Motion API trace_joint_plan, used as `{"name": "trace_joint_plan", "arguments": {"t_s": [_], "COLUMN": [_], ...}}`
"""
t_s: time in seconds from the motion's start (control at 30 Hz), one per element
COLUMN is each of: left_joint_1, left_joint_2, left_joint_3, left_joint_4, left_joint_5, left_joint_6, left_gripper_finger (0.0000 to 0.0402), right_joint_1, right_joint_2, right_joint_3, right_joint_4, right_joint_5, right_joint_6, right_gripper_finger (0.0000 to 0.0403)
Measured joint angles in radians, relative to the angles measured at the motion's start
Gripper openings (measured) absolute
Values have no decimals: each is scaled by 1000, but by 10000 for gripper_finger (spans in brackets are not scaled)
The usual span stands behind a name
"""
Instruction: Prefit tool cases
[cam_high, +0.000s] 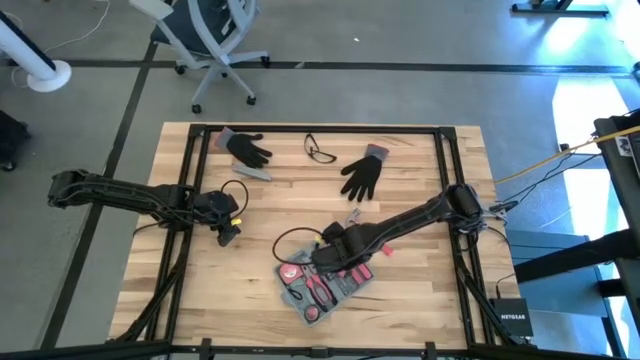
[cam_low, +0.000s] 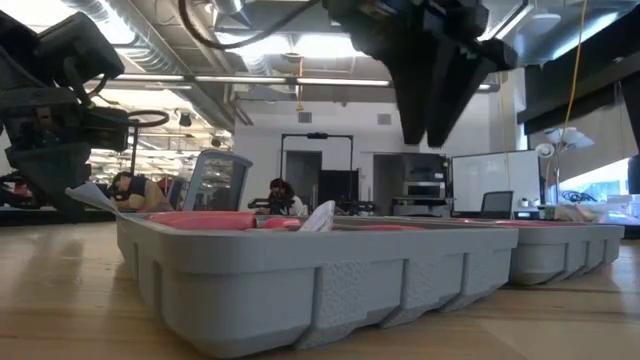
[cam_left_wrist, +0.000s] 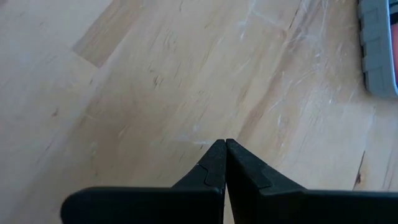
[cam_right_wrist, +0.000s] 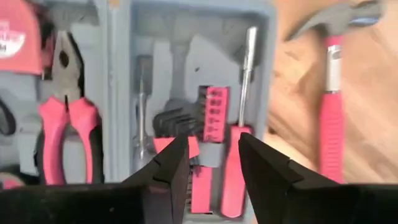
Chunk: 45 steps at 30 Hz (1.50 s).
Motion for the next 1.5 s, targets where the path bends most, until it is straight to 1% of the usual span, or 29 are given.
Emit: {"name": "trace_joint_plan", "arguments": {"t_s": [0.17,0.33,0.43,0.57,0.63,0.7,0.83,0.93,1.1,1.2,1.5], "left_joint_1": [0,0,0,0,0,0,0,0,0,0,0], "left_joint_2": [0,0,0,0,0,0,0,0,0,0,0], "left_joint_3": [0,0,0,0,0,0,0,0,0,0,0], "left_joint_4": [0,-1,-1,-3,-3,-4,-9,-9,-10,-10,-42], "left_joint_5": [-1,-4,-4,-4,-3,-2,0,2,7,17,54], "left_joint_6": [2,2,10,4,-1,-18,-44,-61,-99,-112,-117], "left_gripper_finger": [0,0,0,0,0,0,0,0,0,0,0], "right_joint_1": [15,-5,-23,-42,-42,-41,-40,-40,-40,-40,-38], "right_joint_2": [-1,2,12,30,35,35,35,35,30,27,26], "right_joint_3": [-84,-158,-187,-190,-190,-190,-186,-184,-184,-173,-71], "right_joint_4": [136,178,196,208,225,227,223,228,225,217,201], "right_joint_5": [-46,-55,-65,-93,-102,-104,-93,-124,-134,-138,-131], "right_joint_6": [-12,-23,-107,-244,-319,-355,-366,-373,-384,-384,-384], "right_gripper_finger": [131,131,131,134,143,159,203,233,269,279,280]}}
